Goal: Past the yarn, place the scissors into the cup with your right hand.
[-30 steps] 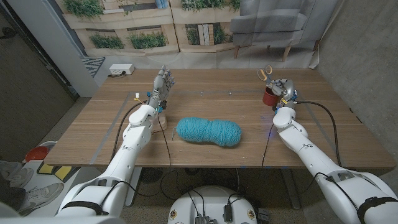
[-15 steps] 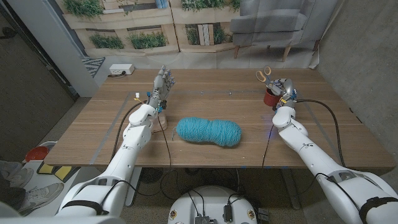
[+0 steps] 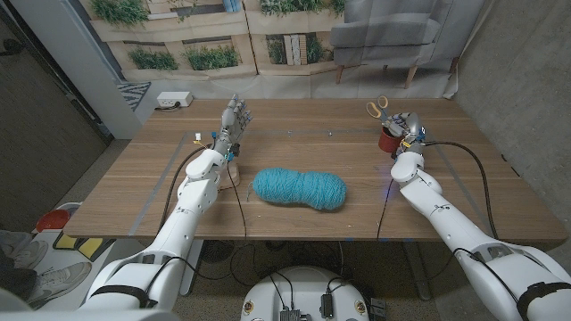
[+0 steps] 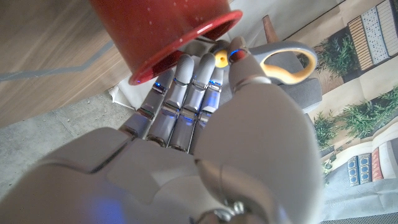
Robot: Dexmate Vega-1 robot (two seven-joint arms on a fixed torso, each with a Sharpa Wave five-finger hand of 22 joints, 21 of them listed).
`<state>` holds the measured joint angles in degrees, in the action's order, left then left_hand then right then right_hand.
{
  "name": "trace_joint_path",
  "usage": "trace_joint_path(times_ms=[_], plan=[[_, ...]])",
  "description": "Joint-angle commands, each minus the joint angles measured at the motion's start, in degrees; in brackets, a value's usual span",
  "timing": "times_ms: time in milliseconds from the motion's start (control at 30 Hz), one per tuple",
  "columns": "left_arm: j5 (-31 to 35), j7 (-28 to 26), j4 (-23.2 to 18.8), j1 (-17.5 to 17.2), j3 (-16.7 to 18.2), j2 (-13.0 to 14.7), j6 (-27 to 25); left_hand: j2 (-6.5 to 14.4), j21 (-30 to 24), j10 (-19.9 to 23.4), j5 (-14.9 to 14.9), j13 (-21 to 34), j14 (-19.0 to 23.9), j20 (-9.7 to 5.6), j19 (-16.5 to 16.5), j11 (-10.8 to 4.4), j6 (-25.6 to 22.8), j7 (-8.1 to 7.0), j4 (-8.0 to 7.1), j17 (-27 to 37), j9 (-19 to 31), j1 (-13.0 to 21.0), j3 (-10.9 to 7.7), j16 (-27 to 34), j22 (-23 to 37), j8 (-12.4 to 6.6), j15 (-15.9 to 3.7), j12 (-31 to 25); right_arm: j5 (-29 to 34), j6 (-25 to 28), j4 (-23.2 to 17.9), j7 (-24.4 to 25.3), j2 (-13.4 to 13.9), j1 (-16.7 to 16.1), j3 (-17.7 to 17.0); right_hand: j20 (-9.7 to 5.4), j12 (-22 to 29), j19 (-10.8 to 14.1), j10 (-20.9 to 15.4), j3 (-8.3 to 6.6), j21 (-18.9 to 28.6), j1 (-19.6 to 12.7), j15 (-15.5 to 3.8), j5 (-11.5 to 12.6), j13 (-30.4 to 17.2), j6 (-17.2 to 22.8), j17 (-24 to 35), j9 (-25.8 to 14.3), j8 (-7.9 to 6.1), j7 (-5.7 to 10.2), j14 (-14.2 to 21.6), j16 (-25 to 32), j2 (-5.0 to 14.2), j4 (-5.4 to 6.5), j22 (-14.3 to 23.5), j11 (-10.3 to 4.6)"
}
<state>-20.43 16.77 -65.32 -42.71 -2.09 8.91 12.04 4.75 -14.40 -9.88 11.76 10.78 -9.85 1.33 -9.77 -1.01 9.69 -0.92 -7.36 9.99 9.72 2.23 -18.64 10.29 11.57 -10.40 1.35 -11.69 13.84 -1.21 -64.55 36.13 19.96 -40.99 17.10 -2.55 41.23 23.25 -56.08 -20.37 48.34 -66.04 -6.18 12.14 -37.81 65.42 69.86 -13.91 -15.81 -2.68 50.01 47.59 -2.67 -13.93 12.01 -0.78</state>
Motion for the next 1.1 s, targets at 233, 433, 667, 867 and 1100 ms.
trace_joint_path(times_ms=[233, 433, 667, 867, 1100], plan=[[-0.13, 0.25, 1.11, 0.69, 0.03, -0.14, 0.75, -0.03, 0.15, -8.26, 0.3, 0.11, -9.46, 0.34, -3.51, 0.01, 5.98, -0.13, 0.21, 0.21, 0.27, 0.37, 0.11, 0.27, 0.1, -0.12, -0.14, -0.16, -0.32, 1.63, -1.29, -1.86, 0.47, -0.11, 0.18, 0.8, -2.07, -2.21, 7.36, -8.3, 0.52, 5.13, -5.18, -1.36, -1.9, -5.1, -0.34, -6.76, 2.94, 2.89, -3.45, -2.35, -2.0, 5.53, -0.79, -0.76], [-0.2, 0.21, 1.61, 0.93, 0.16, -0.26, 1.2, -0.02, 0.14, -8.16, 0.3, 0.11, -9.4, 0.32, -3.43, -0.02, 5.92, -0.13, 0.26, 0.21, 0.27, 0.43, 0.11, 0.29, 0.09, -0.15, -0.13, -0.19, -0.4, 2.21, -1.43, -2.79, 0.66, 0.08, 0.4, 1.46, -3.51, -3.23, 12.18, -11.19, 0.67, 6.27, -5.07, -1.24, -2.49, -10.79, -0.88, -6.16, 4.98, 3.32, -4.6, -4.36, -2.47, 5.06, -0.96, -0.68], [-0.21, 0.16, 2.1, 1.1, 0.23, -0.39, 1.68, -0.01, 0.14, -8.08, 0.3, 0.11, -9.39, 0.28, -3.36, -0.08, 5.9, -0.15, 0.31, 0.21, 0.27, 0.48, 0.12, 0.28, 0.08, -0.15, -0.17, -0.22, -0.46, 2.56, -1.53, -2.98, 0.68, 0.08, 0.44, 1.74, -4.28, -3.85, 15.04, -13.0, 0.82, 7.79, -5.08, -1.3, -2.85, -15.89, -1.12, -5.28, 5.83, 3.01, -5.66, -5.93, -3.34, 5.01, -1.01, -0.78], [-0.21, 0.04, 1.92, 0.93, 0.27, -0.43, 1.78, -0.01, 0.16, -8.1, 0.29, 0.11, -9.37, 0.3, -3.38, -0.04, 5.9, -0.09, 0.34, 0.2, 0.27, 0.51, 0.13, 0.28, 0.08, -0.15, -0.22, -0.2, -0.78, 3.39, -2.41, -3.44, 0.86, -0.25, 0.24, 2.24, -5.27, -5.02, 17.75, -14.35, 0.65, 8.98, -4.32, -1.41, -2.81, -18.84, -1.38, -4.64, 5.81, 2.95, -7.28, -7.39, -3.85, 5.06, -1.02, -0.5], [-0.17, -0.1, 1.46, 0.63, 0.27, -0.39, 1.7, 0.01, 0.15, -8.12, 0.29, 0.11, -9.32, 0.25, -3.26, 0.02, 5.88, -0.08, 0.38, 0.2, 0.27, 0.57, 0.13, 0.28, 0.07, -0.15, -0.19, -0.19, -0.98, 3.06, -2.9, -3.68, 1.15, -0.64, 0.15, 2.47, -6.11, -6.27, 19.71, -14.58, 0.39, 14.15, -3.92, -1.19, -2.38, -22.32, -3.75, -3.68, 5.44, 2.39, -9.03, -10.48, -5.46, 6.27, -1.06, 0.2]])
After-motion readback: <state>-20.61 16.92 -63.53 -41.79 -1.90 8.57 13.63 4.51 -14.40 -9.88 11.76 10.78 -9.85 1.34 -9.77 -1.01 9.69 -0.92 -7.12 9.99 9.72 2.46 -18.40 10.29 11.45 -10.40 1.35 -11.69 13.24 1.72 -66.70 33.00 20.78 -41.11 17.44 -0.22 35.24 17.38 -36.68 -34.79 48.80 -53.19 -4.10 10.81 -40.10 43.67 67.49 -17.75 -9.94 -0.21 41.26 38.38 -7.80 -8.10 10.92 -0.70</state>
